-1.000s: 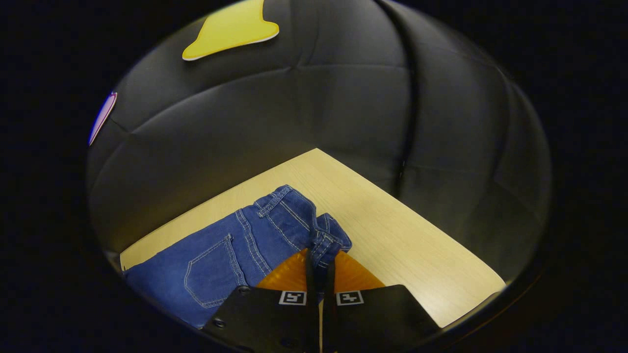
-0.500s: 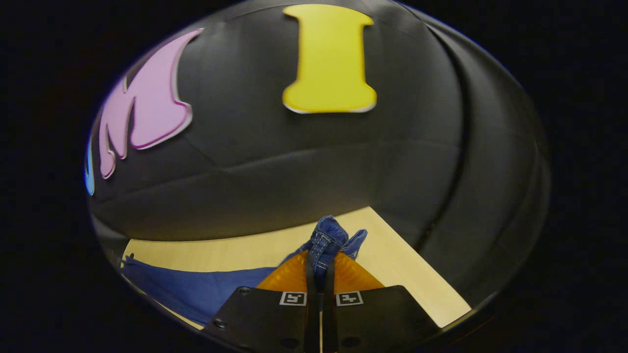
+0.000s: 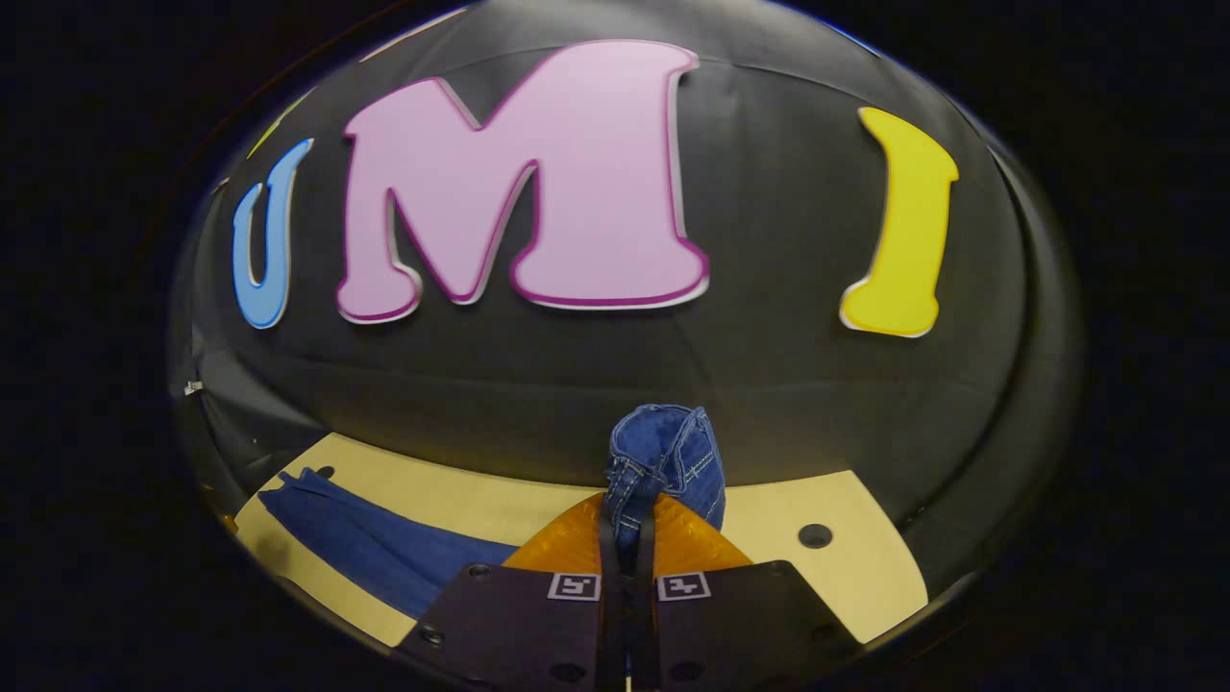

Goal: Grasp the waist and the cuffs of the jeans and fold them to make the two legs overlap; first hold the waist and fold one-third of the jeans toward the cuffs, then hold the cuffs and fold the remaining one-third in the same direction to finish folding.

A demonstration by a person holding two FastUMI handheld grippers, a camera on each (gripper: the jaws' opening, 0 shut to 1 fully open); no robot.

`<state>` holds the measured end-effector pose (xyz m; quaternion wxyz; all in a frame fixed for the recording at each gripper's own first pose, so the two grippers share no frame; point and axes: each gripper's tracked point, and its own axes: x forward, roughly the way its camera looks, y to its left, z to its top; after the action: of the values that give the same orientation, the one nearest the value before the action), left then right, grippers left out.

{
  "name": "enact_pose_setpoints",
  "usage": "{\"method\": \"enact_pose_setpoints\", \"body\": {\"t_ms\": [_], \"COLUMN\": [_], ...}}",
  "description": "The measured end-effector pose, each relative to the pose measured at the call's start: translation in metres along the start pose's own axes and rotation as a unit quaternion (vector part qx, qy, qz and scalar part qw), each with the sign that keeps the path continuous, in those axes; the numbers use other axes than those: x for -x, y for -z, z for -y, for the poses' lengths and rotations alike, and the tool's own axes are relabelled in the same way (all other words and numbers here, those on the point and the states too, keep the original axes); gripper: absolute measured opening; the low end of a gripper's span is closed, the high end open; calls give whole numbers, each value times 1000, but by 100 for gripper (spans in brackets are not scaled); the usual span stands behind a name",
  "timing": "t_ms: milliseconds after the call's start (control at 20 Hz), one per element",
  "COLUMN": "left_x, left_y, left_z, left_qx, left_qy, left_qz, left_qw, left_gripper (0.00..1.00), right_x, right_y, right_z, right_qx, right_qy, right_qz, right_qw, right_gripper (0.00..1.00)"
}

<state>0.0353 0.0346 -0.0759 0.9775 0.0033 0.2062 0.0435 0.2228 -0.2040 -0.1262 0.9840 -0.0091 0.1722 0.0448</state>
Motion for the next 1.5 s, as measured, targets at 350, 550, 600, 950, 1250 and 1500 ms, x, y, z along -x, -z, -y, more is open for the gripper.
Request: {"method": "enact_pose_setpoints", "body": {"t_ms": [350,550,600,950,1250,1500], "left_x": [8,-2,-6,-51,-103,-144], "left_y": [26,54,59,70,54,61], "left_z": [-46,-70,-74,-96,-128,-150], "left_qx": [77,96,102,137,172,196], "left_qy": [-29,-38,-40,-42,-70,-112], "left_qz": [-3,-20,-22,-41,-48,-78], "left_qw": [997,994,994,989,981,971], "left_gripper": [98,100,99,98,98,98], "right_x": [20,10,12,-4,23,38], "right_y": [15,27,25,62,89,79], "right_z": [-24,-28,-30,-31,-73,-49], "right_qx": [29,56,65,91,51,43], "right_qy": [-75,-96,-98,-108,-163,-153], "right_qz": [-49,-76,-78,-125,-157,-143], "right_qw": [996,991,990,982,973,977], "right_gripper": [6,7,7,11,60,98]}}
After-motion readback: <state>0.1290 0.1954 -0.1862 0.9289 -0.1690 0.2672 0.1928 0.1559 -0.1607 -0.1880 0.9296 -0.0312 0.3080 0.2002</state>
